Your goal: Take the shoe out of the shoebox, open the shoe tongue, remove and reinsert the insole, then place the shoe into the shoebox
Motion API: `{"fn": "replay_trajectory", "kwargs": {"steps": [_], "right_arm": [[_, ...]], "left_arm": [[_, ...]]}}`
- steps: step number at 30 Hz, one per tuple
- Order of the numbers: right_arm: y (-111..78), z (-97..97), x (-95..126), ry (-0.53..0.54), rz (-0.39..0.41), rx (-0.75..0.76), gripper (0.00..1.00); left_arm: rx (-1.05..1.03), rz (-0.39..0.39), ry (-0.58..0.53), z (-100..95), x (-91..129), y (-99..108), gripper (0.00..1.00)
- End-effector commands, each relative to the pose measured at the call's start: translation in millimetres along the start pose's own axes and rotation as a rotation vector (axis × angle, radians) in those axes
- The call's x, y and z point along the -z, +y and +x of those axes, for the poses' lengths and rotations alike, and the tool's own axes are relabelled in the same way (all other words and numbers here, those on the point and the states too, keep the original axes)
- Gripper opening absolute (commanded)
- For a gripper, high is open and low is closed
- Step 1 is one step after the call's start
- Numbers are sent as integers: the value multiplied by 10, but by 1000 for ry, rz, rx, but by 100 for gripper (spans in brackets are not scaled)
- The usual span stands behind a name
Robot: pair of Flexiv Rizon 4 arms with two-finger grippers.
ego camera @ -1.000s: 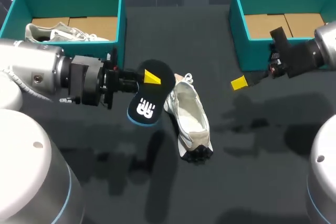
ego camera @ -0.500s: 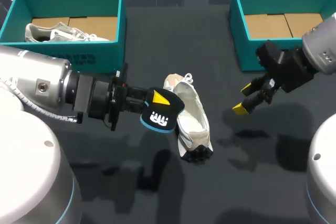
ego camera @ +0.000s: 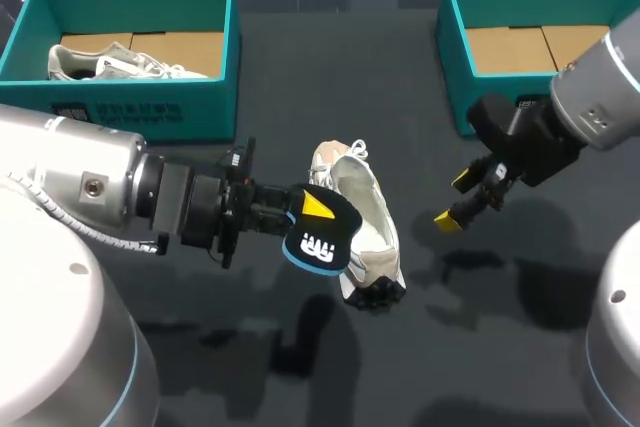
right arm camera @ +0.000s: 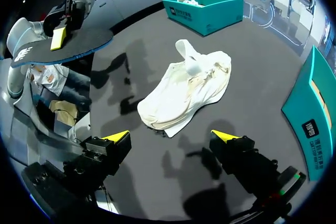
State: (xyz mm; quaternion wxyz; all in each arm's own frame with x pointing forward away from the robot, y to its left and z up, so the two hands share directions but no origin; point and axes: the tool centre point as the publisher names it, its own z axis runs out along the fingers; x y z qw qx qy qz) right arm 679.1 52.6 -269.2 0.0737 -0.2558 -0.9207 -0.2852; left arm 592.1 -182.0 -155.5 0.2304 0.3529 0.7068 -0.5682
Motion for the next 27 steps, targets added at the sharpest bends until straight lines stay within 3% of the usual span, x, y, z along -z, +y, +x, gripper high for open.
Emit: {"fn": "replay_trajectory", "kwargs": {"steps": [1, 10, 19, 27], "right_arm": [[9, 1, -19, -2, 2, -1, 100], [5, -2, -24, -32, 8, 11, 100], [-104, 17, -186, -186, 84, 245, 100], [-194, -98, -394, -251, 156, 389, 100]], "left_arm": [[0, -2, 1, 1, -14, 0, 0], [43, 10, -3, 21, -21, -24, 0], [290, 17, -23, 251, -32, -152, 0], [389, -4, -59, 389, -169, -43, 0]]}}
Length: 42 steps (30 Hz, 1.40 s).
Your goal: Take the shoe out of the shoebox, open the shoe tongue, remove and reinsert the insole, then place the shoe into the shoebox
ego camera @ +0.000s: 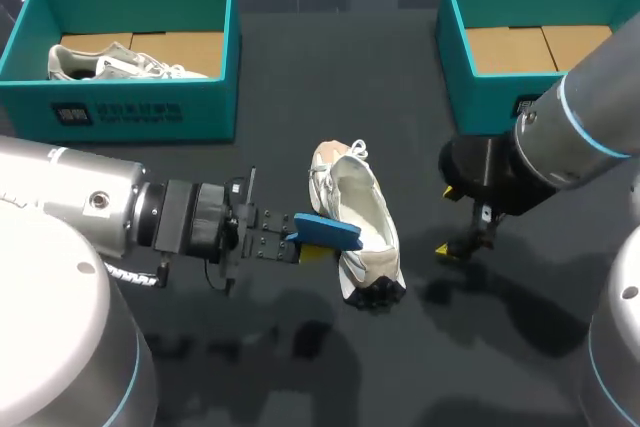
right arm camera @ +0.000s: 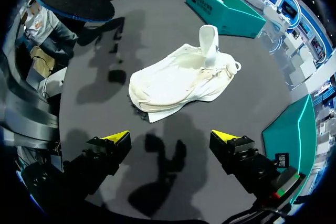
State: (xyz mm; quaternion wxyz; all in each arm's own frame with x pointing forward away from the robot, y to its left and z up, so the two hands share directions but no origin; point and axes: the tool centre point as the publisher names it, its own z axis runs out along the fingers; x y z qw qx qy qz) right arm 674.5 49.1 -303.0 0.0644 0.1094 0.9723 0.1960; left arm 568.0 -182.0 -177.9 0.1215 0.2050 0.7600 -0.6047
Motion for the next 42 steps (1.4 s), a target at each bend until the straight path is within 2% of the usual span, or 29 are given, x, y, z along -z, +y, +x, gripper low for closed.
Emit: {"fn": "replay_trajectory", "kwargs": {"steps": [1, 6, 14, 20, 26, 42], "right_arm": [[20, -12, -153, -38, 12, 44, 100], [-69, -67, -289, -19, 18, 52, 100], [-158, -154, -472, 38, 1, 38, 100], [-84, -189, -551, 47, -6, 58, 100], [26, -183, -630, 63, 12, 90, 100], [121, -84, -689, 71, 24, 119, 100]], "left_arm": [[-10, 15, -55, 52, -118, 41, 0], [-88, 77, -101, -44, -236, 143, 0], [-100, 97, -104, -86, -398, 317, 0], [-98, 89, -105, -148, -502, 436, 0], [-92, 78, -104, -167, -540, 469, 0], [-80, 56, -133, -198, -569, 555, 0]]}}
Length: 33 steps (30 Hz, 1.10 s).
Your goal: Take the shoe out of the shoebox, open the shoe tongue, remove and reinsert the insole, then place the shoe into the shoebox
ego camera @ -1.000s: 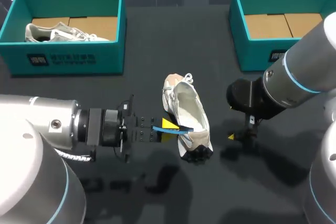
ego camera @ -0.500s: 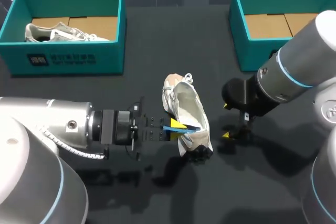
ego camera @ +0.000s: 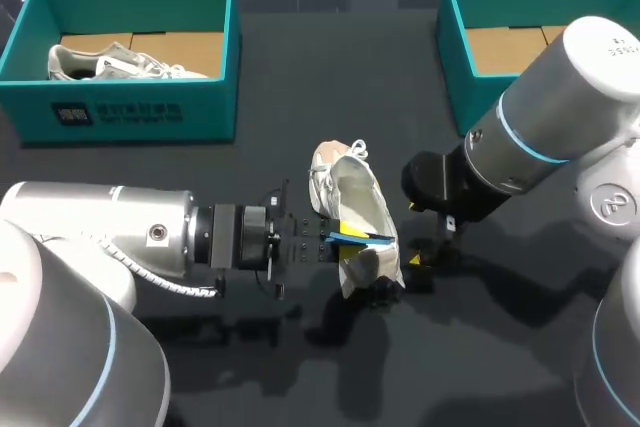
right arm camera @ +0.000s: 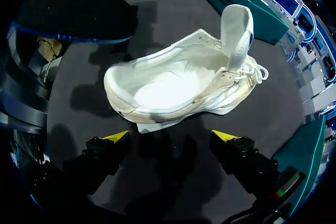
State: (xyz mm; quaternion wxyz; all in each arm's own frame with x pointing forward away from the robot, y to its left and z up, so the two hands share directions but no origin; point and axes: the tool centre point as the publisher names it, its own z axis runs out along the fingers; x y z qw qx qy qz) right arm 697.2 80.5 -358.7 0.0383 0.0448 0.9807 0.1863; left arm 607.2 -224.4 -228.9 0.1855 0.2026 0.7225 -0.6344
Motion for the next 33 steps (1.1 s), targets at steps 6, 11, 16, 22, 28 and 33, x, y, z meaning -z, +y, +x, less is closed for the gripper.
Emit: {"fn": "replay_trajectory", "kwargs": {"steps": [6, 11, 16, 22, 28, 33], "right_arm": [[38, 29, -55, -2, 7, 4, 100], [47, 35, -82, 4, 10, 4, 100], [59, 34, -98, 8, 9, 20, 100], [84, 4, -129, 36, 11, 53, 100], [76, -28, -152, 54, 9, 49, 100], [71, -45, -147, 55, 4, 47, 100]], "left_arm": [[27, -22, -29, -8, -78, 96, 0], [24, -23, -28, -4, -88, 126, 0], [22, -24, -24, -4, -101, 143, 0], [18, -26, -24, -12, -109, 169, 0], [12, -29, -23, -13, -108, 190, 0], [12, -29, -24, -19, -119, 207, 0]]}}
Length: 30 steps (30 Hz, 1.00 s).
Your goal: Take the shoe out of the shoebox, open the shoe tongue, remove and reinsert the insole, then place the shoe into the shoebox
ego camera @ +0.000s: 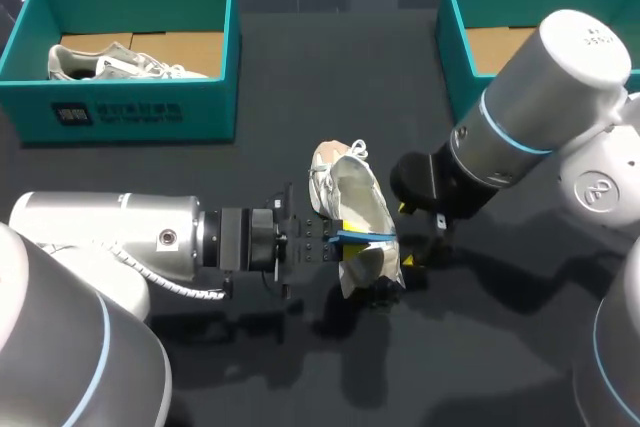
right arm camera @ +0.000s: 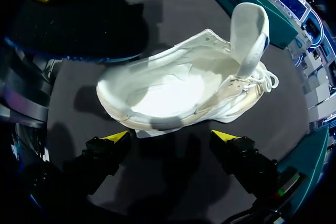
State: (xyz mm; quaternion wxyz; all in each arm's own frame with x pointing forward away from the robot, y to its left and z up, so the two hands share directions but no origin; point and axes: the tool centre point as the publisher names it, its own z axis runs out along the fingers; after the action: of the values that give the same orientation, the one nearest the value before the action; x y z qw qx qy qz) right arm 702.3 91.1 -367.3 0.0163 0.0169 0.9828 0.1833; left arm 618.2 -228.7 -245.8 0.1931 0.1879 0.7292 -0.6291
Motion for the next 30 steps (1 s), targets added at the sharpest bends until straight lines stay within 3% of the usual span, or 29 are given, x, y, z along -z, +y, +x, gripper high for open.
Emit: {"fn": "replay_trajectory", "kwargs": {"steps": [1, 28, 30], "right_arm": [[0, -13, -22, 1, -5, 0, 100], [1, -30, -39, 25, 1, -3, 100], [1, -30, -39, 25, 1, -3, 100]], "left_arm": [[0, -4, 1, -13, -58, 14, 0], [22, -13, -6, -15, -81, 40, 0], [22, 16, 4, -5, -101, 42, 0]]}}
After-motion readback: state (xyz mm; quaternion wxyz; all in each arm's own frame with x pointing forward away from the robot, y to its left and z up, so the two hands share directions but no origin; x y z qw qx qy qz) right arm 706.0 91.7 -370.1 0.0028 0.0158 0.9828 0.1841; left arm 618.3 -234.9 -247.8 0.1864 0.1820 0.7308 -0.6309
